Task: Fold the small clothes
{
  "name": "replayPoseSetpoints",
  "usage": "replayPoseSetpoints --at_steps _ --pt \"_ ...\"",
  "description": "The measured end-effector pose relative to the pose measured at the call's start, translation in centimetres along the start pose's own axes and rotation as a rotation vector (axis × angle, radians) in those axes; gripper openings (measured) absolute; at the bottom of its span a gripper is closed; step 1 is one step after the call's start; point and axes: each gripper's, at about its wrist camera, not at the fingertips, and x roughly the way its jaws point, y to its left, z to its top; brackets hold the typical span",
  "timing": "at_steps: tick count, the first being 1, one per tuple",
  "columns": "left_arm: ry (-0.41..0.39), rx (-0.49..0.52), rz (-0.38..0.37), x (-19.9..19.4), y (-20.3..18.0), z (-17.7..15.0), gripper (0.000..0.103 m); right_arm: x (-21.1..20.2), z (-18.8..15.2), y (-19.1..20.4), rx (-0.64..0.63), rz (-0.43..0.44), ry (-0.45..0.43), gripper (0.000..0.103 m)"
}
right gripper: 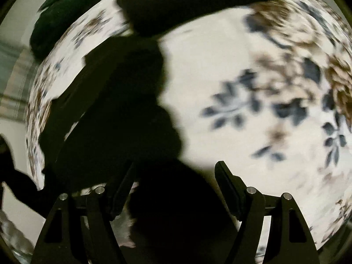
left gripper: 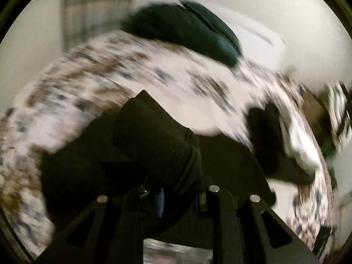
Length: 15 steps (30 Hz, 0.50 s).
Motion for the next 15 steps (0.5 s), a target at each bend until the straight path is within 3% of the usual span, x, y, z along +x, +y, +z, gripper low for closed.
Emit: replayPoseSetpoints --at_steps 4,8,9,12,15 --pt "0.118 0.086 -0.034 4.5 -5.9 -3.5 0.017 -0.4 1.2 -4.2 0.051 -0.005 0.002 0.076" --pt "0.219 0.126 -0.017 6.3 -7.8 -5.7 0.026 -0.7 1.7 -6.3 0.046 0.008 0.02 0.076" --pt "0.226 0.129 -0.013 6.2 -7.8 -6.1 0.037 -1.0 1.9 -6.7 0.042 0.024 0.024 0.076" --pt "0.207 0.102 -0.044 4.0 -6.9 -6.1 0.093 -2.1 2.3 -7.1 0.032 0.068 0.023 0.076" --pt "0.16 0.052 -0.054 0.9 -3.8 -5.2 0.095 -3.4 2.7 -6.7 0.036 0.095 0.018 0.079"
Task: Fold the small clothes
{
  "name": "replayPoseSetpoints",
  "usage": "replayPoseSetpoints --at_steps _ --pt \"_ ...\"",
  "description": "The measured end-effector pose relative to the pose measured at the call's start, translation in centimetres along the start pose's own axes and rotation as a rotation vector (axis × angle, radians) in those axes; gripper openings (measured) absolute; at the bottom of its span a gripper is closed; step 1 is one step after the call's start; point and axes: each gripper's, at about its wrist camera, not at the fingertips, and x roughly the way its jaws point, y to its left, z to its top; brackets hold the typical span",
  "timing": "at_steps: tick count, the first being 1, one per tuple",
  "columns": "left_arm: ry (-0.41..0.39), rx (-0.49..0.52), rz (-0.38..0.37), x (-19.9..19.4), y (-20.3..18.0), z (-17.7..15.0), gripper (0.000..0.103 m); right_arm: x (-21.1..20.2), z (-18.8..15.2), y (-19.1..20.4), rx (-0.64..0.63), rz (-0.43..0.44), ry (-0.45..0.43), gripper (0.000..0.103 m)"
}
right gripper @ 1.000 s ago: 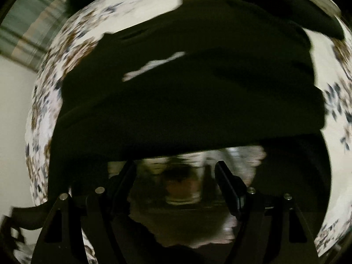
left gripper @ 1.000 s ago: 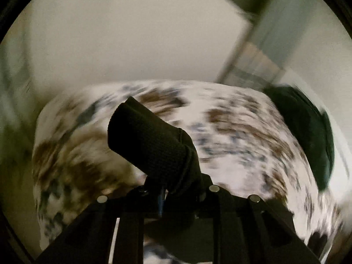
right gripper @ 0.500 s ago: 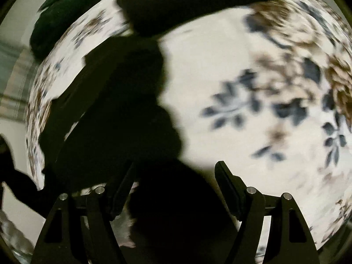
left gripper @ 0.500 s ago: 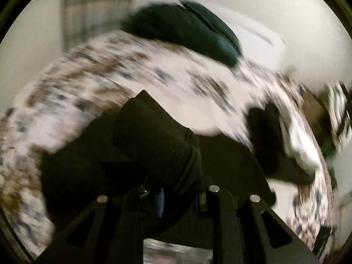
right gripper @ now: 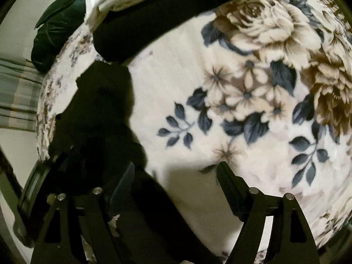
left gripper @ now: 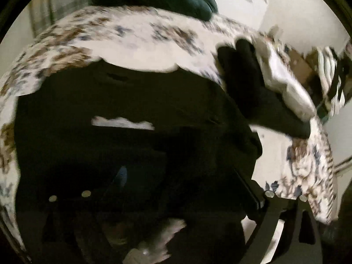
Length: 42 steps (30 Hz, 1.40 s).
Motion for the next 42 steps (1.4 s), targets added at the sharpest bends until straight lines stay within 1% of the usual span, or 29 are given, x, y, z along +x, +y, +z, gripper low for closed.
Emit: replayPoseSetpoints --at_steps 2,3,5,6,7,9,10,11,14,16,17,19,20,22,23,24,25,26,27,28,29,30,31,32,33,35,38,39,42 --pt "-0.023 -0.038 0.012 -2.3 2.8 0.2 0.095 -1.0 0.5 0.3 -0.001 0.033 0.0 0.079" --pt "-0.041 -0.06 0.06 -3.7 5.1 0.3 0.095 -1.5 0.9 0.7 -0.006 0.052 -0.002 0.079" --pt "-0.041 -0.094 0.15 -5.0 9.0 0.4 0.095 -1.9 1.5 2.2 -0.018 0.092 0.002 0.08" --pt "-0.036 -0.105 0.183 -5.1 10.5 0.3 0.095 -1.8 1.8 3.2 -0.027 0.122 0.012 0.08" --pt "-0.029 -0.118 0.239 -4.9 12.3 0.4 0.095 -1.6 2.0 4.2 -0.034 0.144 0.019 0.08" --pt "0.0 -0.138 0.358 -3.9 15.7 0.6 0.095 -0.6 2.7 7.9 -0.063 0.18 0.022 0.079" --pt "0.01 -0.156 0.376 -3.3 17.2 0.7 0.095 -0.4 2.9 9.1 -0.077 0.182 0.021 0.08" --pt "0.025 -0.176 0.386 -2.5 18.6 0.9 0.095 0.7 3.5 11.6 -0.113 0.185 0.019 0.08" --pt "0.054 -0.192 0.386 -0.4 20.5 1.6 0.095 4.2 4.6 16.1 -0.163 0.158 0.054 0.079" --pt "0.074 -0.179 0.397 0.8 21.1 2.0 0.095 7.3 5.6 17.7 -0.165 0.087 0.104 0.079" --pt "0.076 -0.172 0.391 1.2 21.0 2.2 0.095 8.2 6.0 18.0 -0.145 0.075 0.122 0.08" --pt "0.084 -0.152 0.386 2.2 20.7 2.6 0.095 9.0 5.9 18.4 -0.114 0.114 0.14 0.08" --pt "0.086 -0.139 0.385 2.7 20.4 2.7 0.095 9.0 5.7 19.3 -0.121 0.137 0.138 0.08" --pt "0.097 -0.115 0.394 3.5 20.7 3.0 0.095 9.3 4.9 21.0 -0.19 0.115 0.121 0.08" --pt "0.102 -0.106 0.396 3.8 20.5 3.0 0.095 10.2 4.3 22.6 -0.265 0.08 0.132 0.08" --pt "0.109 -0.102 0.394 4.1 20.5 3.1 0.095 11.2 3.9 23.3 -0.309 0.034 0.147 0.079" --pt "0.114 -0.102 0.39 4.2 20.5 3.1 0.095 12.0 3.6 24.0 -0.352 -0.006 0.155 0.073" --pt "0.118 -0.104 0.388 4.3 20.6 3.2 0.095 12.5 3.1 24.4 -0.403 -0.053 0.144 0.041" --pt "0.118 -0.111 0.381 4.2 20.8 3.2 0.095 12.3 2.8 24.3 -0.437 -0.116 0.119 0.027" --pt "0.12 -0.12 0.371 4.1 21.0 3.1 0.095 11.7 2.8 23.8 -0.431 -0.129 0.097 0.023" --pt "0.122 -0.126 0.362 4.1 21.1 3.1 0.095 10.3 2.7 22.5 -0.411 -0.129 0.052 0.021" --pt "0.125 -0.135 0.353 4.0 21.3 3.0 0.095 8.3 2.7 20.5 -0.39 -0.169 -0.004 0.021" --pt "0.125 -0.14 0.344 4.0 21.4 3.0 0.095 7.4 2.6 19.4 -0.373 -0.169 -0.015 0.021" --pt "0.125 -0.144 0.337 3.9 21.5 2.9 0.095 6.3 2.6 17.5 -0.328 -0.145 -0.007 0.024" --pt "0.127 -0.145 0.334 3.9 21.5 2.9 0.095 5.3 2.4 15.0 -0.265 -0.118 0.023 0.026" --pt "0.123 -0.148 0.326 3.7 21.6 2.9 0.095 4.3 2.0 12.5 -0.213 -0.132 0.047 0.033" --pt "0.12 -0.151 0.323 3.2 21.6 2.9 0.095 2.9 1.6 10.4 -0.15 -0.11 0.045 0.041" --pt "0.117 -0.151 0.322 3.0 21.7 2.8 0.095 2.3 1.4 10.0 -0.105 -0.077 0.03 0.042" --pt "0.113 -0.146 0.328 2.5 21.9 2.6 0.095 1.1 1.7 9.7 -0.021 0.039 -0.011 0.054"
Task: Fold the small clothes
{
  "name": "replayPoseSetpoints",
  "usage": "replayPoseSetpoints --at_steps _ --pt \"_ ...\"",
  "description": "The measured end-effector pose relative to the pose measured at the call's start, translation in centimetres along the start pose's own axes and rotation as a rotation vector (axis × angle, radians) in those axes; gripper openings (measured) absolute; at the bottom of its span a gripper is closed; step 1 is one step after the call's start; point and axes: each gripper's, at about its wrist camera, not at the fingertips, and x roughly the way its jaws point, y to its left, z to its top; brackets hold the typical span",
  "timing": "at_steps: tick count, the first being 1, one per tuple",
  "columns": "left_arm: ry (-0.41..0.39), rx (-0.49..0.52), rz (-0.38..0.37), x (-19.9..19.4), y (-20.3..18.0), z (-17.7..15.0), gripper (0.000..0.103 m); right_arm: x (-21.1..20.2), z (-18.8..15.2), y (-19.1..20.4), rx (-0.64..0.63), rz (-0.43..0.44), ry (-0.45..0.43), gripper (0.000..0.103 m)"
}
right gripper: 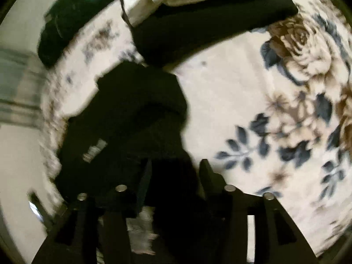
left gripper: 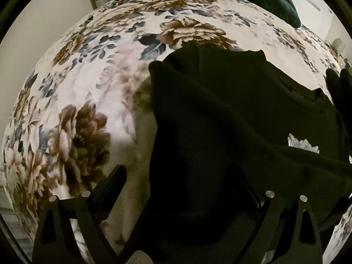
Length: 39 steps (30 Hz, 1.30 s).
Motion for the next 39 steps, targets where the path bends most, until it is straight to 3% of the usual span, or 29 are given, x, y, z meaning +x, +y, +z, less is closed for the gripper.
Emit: replayPoseSetpoints --at_steps 1,4,6,7,8,12,14,16,18,21,22,26,32,34,37,39 --pt "0.001 0.001 0.003 0.0 0.1 0.0 0.095 0.3 0.1 0.4 0.007 0.023 -0.004 0.06" --pt "0.008 0.001 0.005 0.4 0.3 -0.1 0.095 3.0 0.2 1.1 -0.004 -0.026 0.057 0.061" --pt "0.01 0.002 0.011 0.6 0.2 0.1 0.095 5.1 0.0 1.8 -0.021 -0.054 0.1 0.044" --pt "0.01 0.002 0.01 0.6 0.2 0.2 0.095 5.2 0.0 2.3 -0.053 -0.082 0.082 0.028" --pt "0.009 -0.001 0.008 0.6 0.2 0.3 0.095 4.7 -0.2 3.0 -0.094 -0.093 0.043 0.024" --pt "-0.028 0.002 0.014 0.4 0.2 0.8 0.095 0.4 -0.7 6.2 -0.225 -0.041 -0.138 0.021" --pt "-0.028 0.007 0.022 0.8 0.3 0.9 0.095 -0.4 -0.3 6.2 -0.241 -0.038 -0.178 0.021" --pt "-0.018 0.0 0.018 1.6 0.5 0.9 0.098 0.2 0.4 5.0 -0.21 -0.059 -0.152 0.021" --pt "0.008 -0.02 -0.003 2.2 0.8 0.8 0.098 3.4 0.8 2.7 -0.193 -0.097 -0.042 0.021" --pt "0.008 -0.031 -0.017 1.5 1.2 0.7 0.098 5.4 0.4 0.6 -0.186 -0.112 0.054 0.033" --pt "0.004 -0.03 -0.019 1.2 1.4 0.6 0.098 5.2 0.5 0.4 -0.179 -0.106 0.058 0.045" --pt "-0.002 -0.033 -0.037 -0.4 2.7 -0.4 0.098 2.8 0.6 -0.8 -0.137 -0.045 0.029 0.058" --pt "0.022 -0.059 -0.051 -3.6 5.5 -4.2 0.098 0.9 -1.3 -2.2 -0.08 0.034 0.054 0.061" --pt "0.043 -0.06 -0.051 -4.5 6.6 -6.0 0.098 0.9 -3.2 -2.9 -0.073 0.031 0.078 0.061" --pt "0.11 -0.068 -0.046 -5.0 8.3 -9.5 0.098 0.8 -6.7 -4.6 -0.049 0.018 0.132 0.072" --pt "0.167 -0.059 -0.043 -4.9 9.4 -12.4 0.098 0.5 -9.8 -6.5 -0.023 0.007 0.175 0.073"
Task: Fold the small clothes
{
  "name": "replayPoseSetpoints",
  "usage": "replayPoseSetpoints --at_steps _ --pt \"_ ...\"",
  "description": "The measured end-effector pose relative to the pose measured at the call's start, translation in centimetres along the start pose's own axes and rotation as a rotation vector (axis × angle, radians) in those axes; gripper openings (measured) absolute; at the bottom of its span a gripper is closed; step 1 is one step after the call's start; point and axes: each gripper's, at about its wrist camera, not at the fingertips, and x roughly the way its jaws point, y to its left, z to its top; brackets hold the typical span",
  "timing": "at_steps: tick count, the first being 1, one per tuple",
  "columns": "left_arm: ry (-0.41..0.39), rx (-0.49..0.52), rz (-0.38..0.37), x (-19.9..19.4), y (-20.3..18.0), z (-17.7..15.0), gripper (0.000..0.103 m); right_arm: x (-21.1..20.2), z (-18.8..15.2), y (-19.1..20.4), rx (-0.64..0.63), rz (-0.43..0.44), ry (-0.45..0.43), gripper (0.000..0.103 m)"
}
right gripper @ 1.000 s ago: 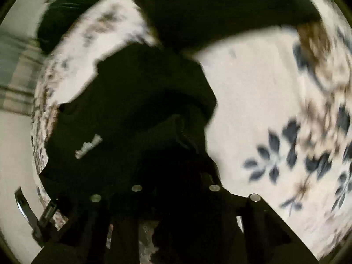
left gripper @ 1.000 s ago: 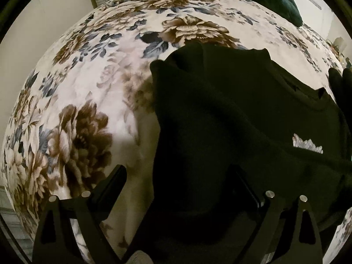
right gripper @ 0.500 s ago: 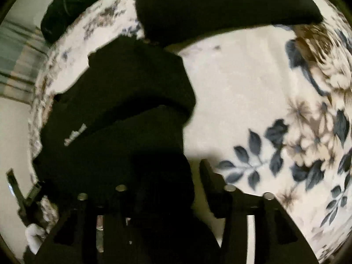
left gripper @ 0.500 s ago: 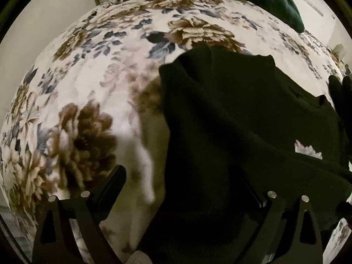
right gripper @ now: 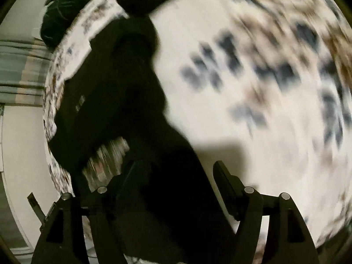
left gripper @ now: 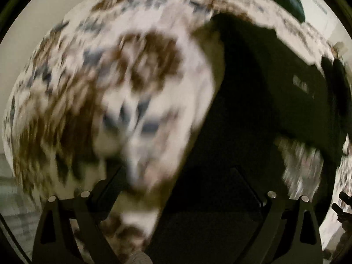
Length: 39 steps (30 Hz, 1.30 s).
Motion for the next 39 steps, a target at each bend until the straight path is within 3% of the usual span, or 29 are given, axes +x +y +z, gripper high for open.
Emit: replayPoseSetpoints --at_steps 5,11,13,17,18,19,20,21,22,26,29,32,36,38,39 --pt "0.103 0.042 -0.023 1.7 2.0 -5.8 0.098 1.2 -7.5 -4.3 0.04 -0.053 0.09 0.073" --pt "0.17 0.071 -0.036 4.4 2.4 -11.1 0.098 3.5 -13.0 -8.9 0.059 -0.052 0.176 0.073" --pt "0.159 0.058 -0.04 4.9 2.3 -12.3 0.098 4.8 -14.1 -9.9 0.052 -0.041 0.205 0.073" --pt "0.084 0.018 -0.062 5.2 2.1 -13.8 0.096 5.2 -15.4 -9.8 -0.03 -0.005 0.175 0.073" --pt "0.067 0.013 -0.073 5.0 2.1 -14.0 0.084 5.1 -15.5 -9.7 -0.033 0.027 0.177 0.067" --pt "0.039 0.009 -0.08 4.5 2.0 -14.4 0.06 5.1 -15.6 -9.5 -0.036 0.065 0.188 0.039" --pt "0.012 0.009 -0.108 3.9 1.9 -14.8 0.04 5.3 -16.1 -9.5 -0.043 0.071 0.199 0.017" --pt "-0.006 0.017 -0.094 3.3 1.8 -15.1 0.015 5.2 -16.4 -9.5 -0.048 0.081 0.19 0.016" --pt "-0.018 0.02 -0.092 3.0 1.8 -15.3 0.012 5.0 -16.7 -9.6 -0.052 0.099 0.177 0.012" --pt "-0.013 -0.041 -0.165 2.9 3.5 -15.6 0.017 4.9 -17.3 -11.0 -0.007 0.152 0.163 0.015" --pt "0.021 -0.056 -0.223 3.8 4.7 -15.5 0.025 5.4 -17.0 -12.2 0.045 0.169 0.199 0.034" --pt "0.024 -0.027 -0.236 3.7 5.3 -15.6 0.028 5.5 -16.8 -13.3 0.053 0.202 0.23 0.045" --pt "0.026 0.036 -0.252 3.6 3.6 -15.3 0.051 6.1 -17.2 -12.0 0.022 0.196 0.244 0.048" --pt "0.016 0.08 -0.214 3.6 2.6 -15.4 0.05 6.2 -17.4 -11.5 0.002 0.183 0.234 0.048" --pt "0.004 0.1 -0.199 3.4 2.0 -15.3 0.036 6.3 -17.5 -11.0 -0.004 0.174 0.222 0.045"
